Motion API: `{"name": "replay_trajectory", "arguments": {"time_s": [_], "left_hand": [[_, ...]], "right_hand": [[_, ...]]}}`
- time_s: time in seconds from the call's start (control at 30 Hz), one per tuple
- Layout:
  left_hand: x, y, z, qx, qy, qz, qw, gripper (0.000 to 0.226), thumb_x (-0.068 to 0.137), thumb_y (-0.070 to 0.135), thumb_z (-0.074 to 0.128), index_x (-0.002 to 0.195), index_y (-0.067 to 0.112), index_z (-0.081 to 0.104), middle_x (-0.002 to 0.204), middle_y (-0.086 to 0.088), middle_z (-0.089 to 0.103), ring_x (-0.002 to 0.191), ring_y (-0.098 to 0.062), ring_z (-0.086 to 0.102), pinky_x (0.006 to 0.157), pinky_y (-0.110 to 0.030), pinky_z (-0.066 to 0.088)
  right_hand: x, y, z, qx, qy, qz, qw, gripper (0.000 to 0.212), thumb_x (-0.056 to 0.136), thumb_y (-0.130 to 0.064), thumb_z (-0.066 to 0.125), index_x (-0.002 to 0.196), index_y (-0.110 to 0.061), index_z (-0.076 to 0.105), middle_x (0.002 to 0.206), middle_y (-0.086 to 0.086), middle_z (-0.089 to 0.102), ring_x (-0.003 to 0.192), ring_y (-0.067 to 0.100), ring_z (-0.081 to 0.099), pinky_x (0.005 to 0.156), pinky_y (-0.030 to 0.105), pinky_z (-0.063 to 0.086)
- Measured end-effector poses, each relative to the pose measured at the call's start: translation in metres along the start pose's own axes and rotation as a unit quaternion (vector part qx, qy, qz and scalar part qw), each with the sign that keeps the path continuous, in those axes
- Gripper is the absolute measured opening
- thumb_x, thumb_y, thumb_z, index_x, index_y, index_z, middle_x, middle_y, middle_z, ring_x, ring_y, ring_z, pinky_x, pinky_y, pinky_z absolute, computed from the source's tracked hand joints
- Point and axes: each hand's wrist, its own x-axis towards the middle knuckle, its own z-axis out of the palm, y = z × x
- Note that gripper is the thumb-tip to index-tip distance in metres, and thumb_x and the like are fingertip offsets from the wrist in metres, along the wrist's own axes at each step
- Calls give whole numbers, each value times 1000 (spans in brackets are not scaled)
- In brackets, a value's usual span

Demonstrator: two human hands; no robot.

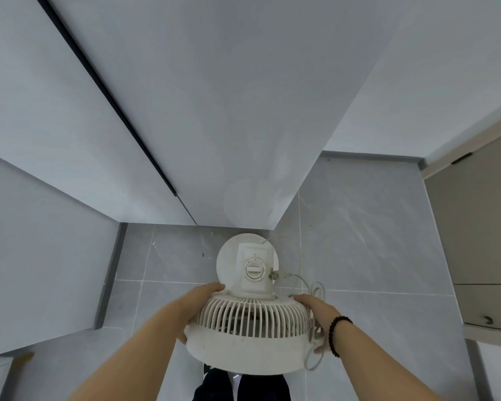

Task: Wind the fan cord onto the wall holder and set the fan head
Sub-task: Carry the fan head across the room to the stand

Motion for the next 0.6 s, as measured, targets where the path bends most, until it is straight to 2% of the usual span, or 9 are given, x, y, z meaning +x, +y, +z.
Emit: {"name": "replay_trajectory", "arguments": {"time_s": [0.03,0.1,0.2,0.27,0.37,0.5,0.6], "left_hand": [[1,-5,-2,-17,-9,-14,1000,62,73,66,59,110,16,63,112,-13,67,105,-34,61,96,-52,46],[6,-12,-4,-56,-15,-31,998,65,67,66,64,105,14,66,104,-15,71,99,-34,64,88,-49,49],[10,-21,-6,-106,-45,-52,992,64,67,61,68,103,8,70,93,-17,76,96,-34,68,87,-44,51],[14,-24,-8,-113,-44,-55,991,66,62,58,72,105,9,71,95,-16,76,96,-34,69,90,-44,51],[13,-22,-8,-125,-32,-57,990,63,57,54,74,102,10,72,94,-14,76,94,-32,70,89,-41,51],[9,-21,-10,-147,-35,-68,986,63,45,53,76,94,13,74,96,-11,77,99,-30,68,97,-41,45],[7,-26,-11,-174,-36,-80,981,63,34,49,80,86,15,73,96,-8,76,102,-28,68,98,-41,44]], "right_hand": [[3,5,0,4,-25,18,1000,76,59,-54,79,118,-11,57,117,13,60,105,34,55,86,48,48],[12,13,0,16,-65,45,997,79,55,-57,80,117,-11,64,115,18,66,109,38,60,94,55,47],[18,24,4,26,-101,62,993,77,54,-60,80,111,-10,70,108,18,71,109,34,63,98,50,47],[20,26,5,26,-104,67,992,81,49,-59,83,111,-9,70,109,17,71,108,33,64,97,48,48],[19,19,4,23,-97,65,993,73,49,-54,81,104,-7,71,98,14,72,91,30,65,86,39,52],[11,3,2,15,-95,56,994,47,58,-51,75,82,-10,68,75,11,68,72,27,61,69,32,51],[3,-9,3,-12,-83,48,995,40,60,-47,74,72,-9,66,71,11,66,71,28,59,67,32,49]]}}
